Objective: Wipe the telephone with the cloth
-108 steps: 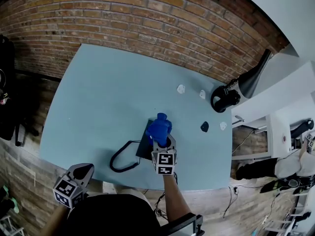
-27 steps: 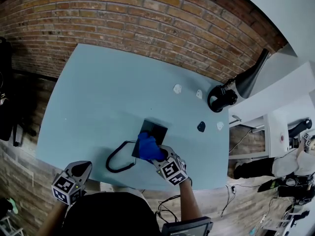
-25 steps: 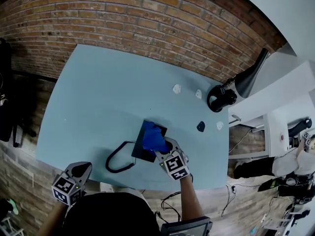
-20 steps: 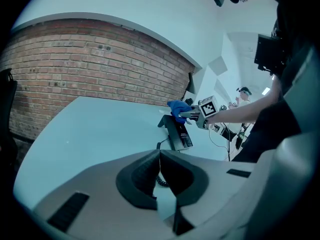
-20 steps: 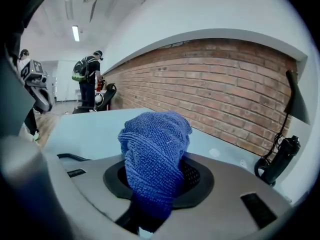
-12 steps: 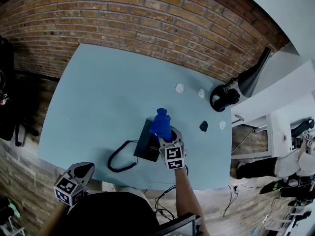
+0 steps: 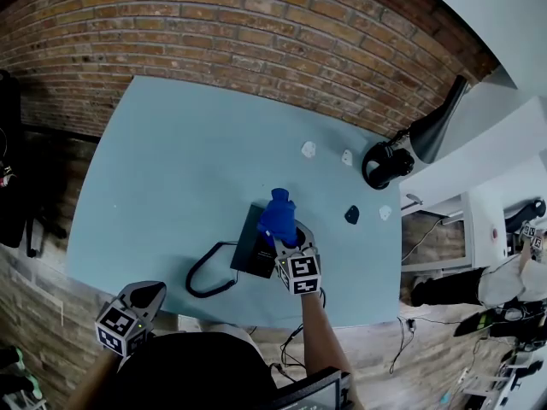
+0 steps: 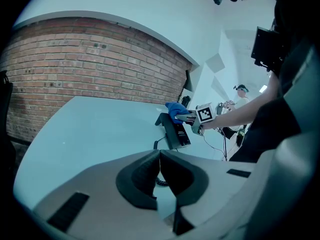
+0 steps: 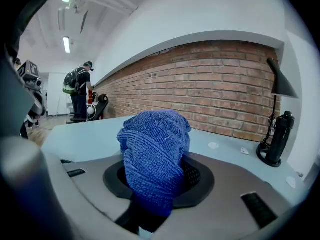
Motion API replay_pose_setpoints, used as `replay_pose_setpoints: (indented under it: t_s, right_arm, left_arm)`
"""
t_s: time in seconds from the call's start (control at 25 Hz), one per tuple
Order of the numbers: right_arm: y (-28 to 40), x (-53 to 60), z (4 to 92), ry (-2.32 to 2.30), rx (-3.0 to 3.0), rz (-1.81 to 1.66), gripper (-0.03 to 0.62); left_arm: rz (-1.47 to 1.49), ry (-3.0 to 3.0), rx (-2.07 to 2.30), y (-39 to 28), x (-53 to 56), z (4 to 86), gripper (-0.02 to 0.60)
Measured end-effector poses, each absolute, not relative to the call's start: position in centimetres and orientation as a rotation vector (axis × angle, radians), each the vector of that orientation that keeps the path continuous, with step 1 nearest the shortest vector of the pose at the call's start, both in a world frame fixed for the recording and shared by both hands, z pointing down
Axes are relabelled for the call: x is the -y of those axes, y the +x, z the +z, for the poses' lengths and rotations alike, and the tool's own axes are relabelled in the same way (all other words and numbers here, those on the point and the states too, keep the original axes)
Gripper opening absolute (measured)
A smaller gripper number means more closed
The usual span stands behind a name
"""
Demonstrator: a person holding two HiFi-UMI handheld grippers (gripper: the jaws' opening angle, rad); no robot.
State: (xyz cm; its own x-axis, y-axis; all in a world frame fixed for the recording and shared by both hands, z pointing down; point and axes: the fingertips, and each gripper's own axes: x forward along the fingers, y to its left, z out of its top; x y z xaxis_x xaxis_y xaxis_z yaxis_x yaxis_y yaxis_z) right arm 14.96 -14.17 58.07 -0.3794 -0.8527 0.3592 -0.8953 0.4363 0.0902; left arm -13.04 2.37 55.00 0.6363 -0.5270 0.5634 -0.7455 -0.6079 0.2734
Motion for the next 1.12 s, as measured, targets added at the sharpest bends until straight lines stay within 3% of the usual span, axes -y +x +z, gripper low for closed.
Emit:
replay_pose_setpoints:
  t_s: [1.12]
  right_arm:
    - [14.2, 10.6, 59.6, 1.590, 2.357, 0.340, 0.147]
  left_arm:
    - [0.610, 2.379, 0.951, -12.5, -3.1, 55.1, 0.008]
